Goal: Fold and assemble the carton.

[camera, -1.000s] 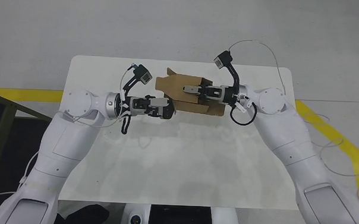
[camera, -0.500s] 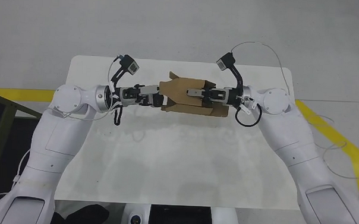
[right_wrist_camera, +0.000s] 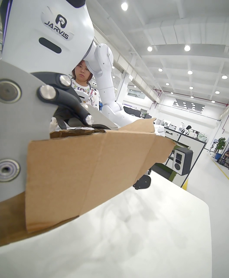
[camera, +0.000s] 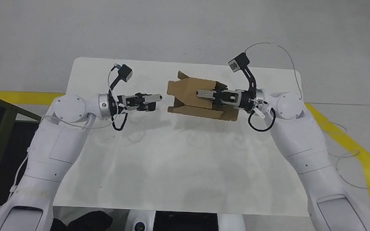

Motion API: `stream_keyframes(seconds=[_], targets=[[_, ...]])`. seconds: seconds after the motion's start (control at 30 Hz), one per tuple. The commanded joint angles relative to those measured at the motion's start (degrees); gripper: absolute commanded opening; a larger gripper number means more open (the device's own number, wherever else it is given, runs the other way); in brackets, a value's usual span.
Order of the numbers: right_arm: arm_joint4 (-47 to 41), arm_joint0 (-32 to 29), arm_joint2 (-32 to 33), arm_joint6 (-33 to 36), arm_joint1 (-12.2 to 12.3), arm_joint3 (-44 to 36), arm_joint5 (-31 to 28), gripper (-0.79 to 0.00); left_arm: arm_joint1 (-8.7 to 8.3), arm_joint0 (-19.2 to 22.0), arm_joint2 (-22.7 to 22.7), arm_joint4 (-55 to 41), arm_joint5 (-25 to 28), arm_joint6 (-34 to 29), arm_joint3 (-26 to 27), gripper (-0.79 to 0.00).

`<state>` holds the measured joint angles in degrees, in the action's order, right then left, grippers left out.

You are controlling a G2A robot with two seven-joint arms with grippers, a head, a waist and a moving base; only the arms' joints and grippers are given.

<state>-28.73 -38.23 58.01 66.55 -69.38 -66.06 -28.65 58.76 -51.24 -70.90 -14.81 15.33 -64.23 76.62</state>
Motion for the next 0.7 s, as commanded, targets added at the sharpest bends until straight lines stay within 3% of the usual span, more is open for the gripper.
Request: stream_keyframes(seconds=[0.0,0.67], targets=[[0.0,-0.2,0.3,0.1,0.1,-0.4,0.1,-0.785,0.00,0.1,0.6,1.9,0.2,0.3,-0.1,0.000],[-2.1,-1.0,-0.5,0.8,-0.5,-3.8,0.7,-0.785,0.76,2.0,4.7,1.1,0.9,0.0,0.2,0.000]])
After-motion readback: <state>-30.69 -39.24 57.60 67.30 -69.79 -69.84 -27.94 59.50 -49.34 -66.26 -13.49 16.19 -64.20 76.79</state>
